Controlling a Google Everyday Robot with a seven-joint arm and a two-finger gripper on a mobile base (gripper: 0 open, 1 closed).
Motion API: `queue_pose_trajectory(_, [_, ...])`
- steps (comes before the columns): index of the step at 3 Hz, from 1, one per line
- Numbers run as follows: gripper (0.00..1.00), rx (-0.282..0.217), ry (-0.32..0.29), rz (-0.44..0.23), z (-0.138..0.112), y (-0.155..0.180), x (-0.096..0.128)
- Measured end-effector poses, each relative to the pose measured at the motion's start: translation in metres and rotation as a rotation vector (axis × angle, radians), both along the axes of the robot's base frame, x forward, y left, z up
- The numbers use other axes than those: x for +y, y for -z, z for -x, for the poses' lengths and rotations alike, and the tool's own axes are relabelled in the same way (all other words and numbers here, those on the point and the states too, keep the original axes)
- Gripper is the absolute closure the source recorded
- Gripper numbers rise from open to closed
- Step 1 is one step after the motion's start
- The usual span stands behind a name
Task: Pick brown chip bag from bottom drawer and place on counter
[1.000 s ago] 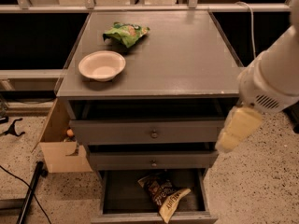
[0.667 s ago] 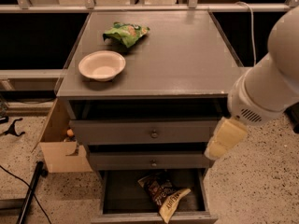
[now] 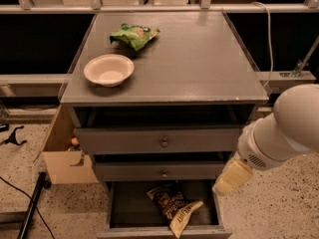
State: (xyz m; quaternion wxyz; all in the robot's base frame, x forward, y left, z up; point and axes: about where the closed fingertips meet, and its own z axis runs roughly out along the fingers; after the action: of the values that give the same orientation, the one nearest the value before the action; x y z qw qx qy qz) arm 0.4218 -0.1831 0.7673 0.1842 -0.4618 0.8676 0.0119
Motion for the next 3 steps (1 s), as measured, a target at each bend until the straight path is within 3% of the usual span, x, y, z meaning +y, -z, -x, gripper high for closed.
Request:
queue_pose_trajectory(1, [0.00,0.002,0.003,-0.001,0.001,0.003,0.000])
queue_pose_trajectory(3, [0.00,0.062,0.015,-0.019,0.011,0.077,-0.004])
